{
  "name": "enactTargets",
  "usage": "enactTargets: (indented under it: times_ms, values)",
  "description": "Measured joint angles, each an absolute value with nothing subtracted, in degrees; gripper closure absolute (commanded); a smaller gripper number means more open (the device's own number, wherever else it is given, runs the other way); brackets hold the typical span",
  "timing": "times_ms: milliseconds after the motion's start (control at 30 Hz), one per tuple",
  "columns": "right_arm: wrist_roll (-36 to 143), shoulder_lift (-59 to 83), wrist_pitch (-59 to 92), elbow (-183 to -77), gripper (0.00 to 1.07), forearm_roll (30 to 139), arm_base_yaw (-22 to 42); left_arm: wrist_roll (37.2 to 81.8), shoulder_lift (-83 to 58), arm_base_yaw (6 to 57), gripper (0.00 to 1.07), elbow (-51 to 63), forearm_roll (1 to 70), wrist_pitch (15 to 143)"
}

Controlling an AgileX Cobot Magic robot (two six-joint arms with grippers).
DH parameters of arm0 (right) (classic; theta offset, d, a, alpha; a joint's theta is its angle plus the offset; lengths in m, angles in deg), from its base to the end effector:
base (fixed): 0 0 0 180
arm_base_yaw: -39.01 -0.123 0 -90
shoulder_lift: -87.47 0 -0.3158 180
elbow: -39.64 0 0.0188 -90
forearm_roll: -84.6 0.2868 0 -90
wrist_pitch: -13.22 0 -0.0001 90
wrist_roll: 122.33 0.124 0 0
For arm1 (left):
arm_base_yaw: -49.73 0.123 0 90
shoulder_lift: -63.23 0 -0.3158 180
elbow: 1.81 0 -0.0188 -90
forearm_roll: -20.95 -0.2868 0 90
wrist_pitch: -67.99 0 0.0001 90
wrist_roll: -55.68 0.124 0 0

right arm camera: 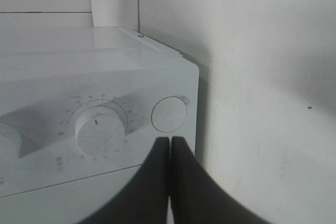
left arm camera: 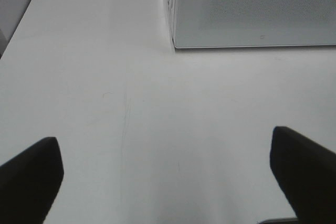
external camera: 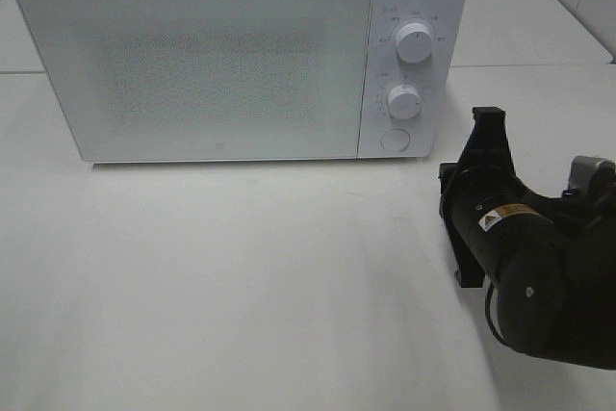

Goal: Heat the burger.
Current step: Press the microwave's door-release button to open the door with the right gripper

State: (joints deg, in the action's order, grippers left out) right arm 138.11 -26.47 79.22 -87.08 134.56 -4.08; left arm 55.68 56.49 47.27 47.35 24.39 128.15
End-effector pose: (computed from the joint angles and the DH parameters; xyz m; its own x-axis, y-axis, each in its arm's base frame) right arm 0.2726 0.1363 0.1029 0.0625 0.9980 0.0094 0.2656 -0.0257 0.9637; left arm 0.0243 -0.0075 0.2820 -0.4407 -0.0110 -0.8976 0.0765 0.9958 -0.0497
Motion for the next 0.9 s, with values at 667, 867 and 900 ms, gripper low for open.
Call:
enactTargets:
  times_ms: [667,867,900]
  values:
    - [137.5,-35.7,74.4,-101.5,1.07,133.6,0.8,55.7,56.5,47.3,0.07,47.3,24.4,128.1]
    - [137.6,-38.4,73.2,-104.1,1.07,133.0,1.7,55.7,56.5,47.3,0.07,47.3,24.4,128.1]
    - [137.6,-38.4,73.2,-104.1,1.07,133.0,1.7,55.7,56.5,47.3,0.07,47.3,24.4,128.1]
